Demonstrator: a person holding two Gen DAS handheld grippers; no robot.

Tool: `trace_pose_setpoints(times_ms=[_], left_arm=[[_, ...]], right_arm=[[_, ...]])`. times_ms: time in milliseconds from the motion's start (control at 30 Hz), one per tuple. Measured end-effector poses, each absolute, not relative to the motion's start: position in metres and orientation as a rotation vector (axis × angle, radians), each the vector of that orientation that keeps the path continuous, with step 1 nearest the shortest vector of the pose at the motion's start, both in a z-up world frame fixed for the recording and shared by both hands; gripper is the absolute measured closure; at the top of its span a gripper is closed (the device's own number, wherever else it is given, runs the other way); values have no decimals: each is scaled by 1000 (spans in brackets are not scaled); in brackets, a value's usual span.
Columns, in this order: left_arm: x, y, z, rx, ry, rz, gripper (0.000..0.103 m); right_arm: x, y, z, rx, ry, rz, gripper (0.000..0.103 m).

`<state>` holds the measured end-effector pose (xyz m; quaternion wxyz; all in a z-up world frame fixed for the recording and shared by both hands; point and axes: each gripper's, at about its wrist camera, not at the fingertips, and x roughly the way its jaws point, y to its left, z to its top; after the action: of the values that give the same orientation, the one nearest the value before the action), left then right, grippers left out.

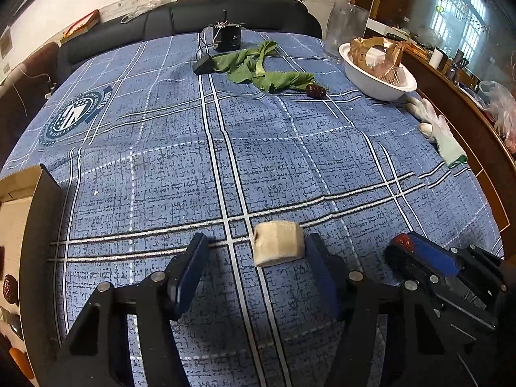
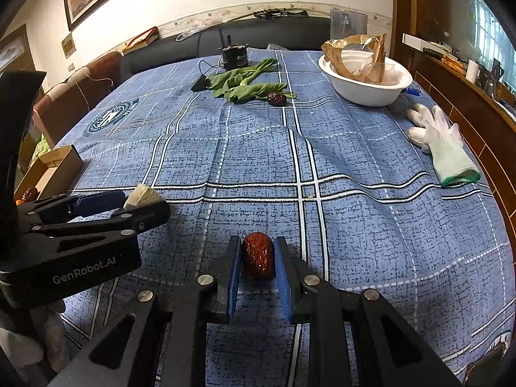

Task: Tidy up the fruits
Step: 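Grasp the last red date with the right tool while the left tool grasps the yam chunk, then carry the red date and yam chunk into the tray and open both tools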

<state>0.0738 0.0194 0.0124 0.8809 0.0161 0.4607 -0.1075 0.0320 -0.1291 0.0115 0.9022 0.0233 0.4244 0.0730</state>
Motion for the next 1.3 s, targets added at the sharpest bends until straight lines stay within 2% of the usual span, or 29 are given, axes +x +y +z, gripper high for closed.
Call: trace_pose_setpoints(times_ms=[167,267,300,333,1300], left_arm=[[72,19,12,43,947,-222,42],[71,21,13,47,940,-213,58],[71,21,14,50,941,-210,72],[71,21,15,47,945,-212,74],[11,37,57,110,808,-115,74]], right_arm=[[32,-128,11,41,875,144,81],[31,-128,11,37,874,142,81],[31,-128,11,37,873,141,81],[31,-128,12,39,874,141,81],[21,-133,27,100,783,156,81]])
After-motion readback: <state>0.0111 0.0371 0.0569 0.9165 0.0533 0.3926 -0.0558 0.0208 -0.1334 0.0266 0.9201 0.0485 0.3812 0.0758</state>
